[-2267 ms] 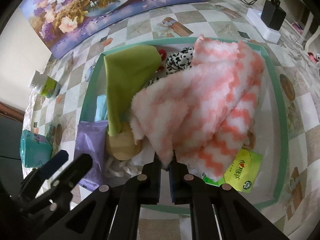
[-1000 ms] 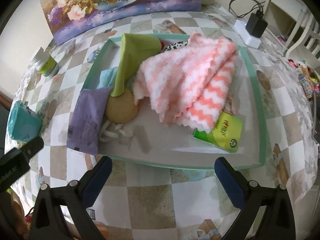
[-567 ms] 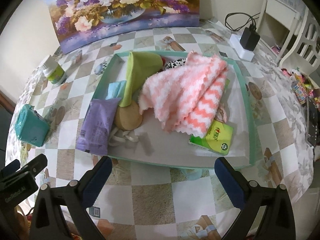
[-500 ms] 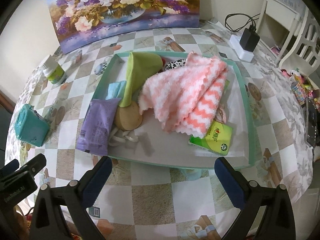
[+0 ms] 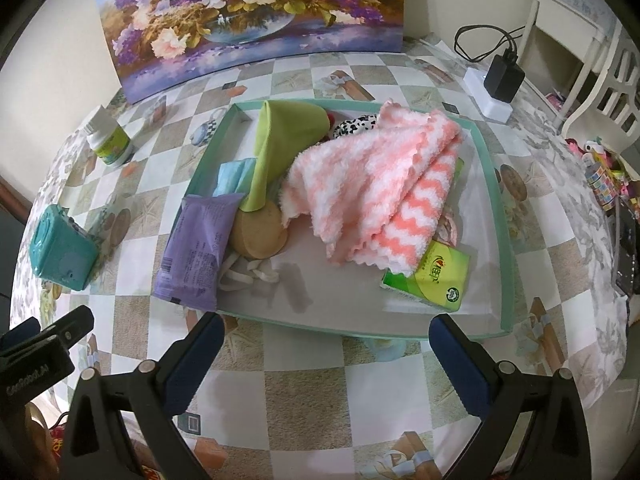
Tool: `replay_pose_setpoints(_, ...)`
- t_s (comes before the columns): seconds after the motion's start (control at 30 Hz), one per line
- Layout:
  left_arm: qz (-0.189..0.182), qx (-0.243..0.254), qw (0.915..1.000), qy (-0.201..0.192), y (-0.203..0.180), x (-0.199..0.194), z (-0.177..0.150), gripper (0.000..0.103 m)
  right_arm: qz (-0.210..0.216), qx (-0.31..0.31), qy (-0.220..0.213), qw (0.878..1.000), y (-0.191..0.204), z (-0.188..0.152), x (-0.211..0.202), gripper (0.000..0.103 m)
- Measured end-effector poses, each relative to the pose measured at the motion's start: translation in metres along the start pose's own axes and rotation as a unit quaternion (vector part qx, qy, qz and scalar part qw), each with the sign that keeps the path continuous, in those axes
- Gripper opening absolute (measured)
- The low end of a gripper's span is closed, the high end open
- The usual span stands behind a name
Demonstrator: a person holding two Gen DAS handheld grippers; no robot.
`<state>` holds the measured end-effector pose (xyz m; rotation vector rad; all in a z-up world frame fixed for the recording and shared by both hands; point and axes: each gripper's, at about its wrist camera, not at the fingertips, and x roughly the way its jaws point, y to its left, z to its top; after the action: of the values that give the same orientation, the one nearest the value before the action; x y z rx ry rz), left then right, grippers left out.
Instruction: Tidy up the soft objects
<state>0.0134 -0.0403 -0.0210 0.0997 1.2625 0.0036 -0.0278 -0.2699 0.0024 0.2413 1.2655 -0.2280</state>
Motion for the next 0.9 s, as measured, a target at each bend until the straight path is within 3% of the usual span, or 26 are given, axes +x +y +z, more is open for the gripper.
replay_pose_setpoints(0.9,-0.004,-0.001,1.0,0.005,-0.0013,0.0027,-0.0001,0.101,-0.001,0.001,0.007,1.0,0.0007,-0.0007,0.0044,0.103)
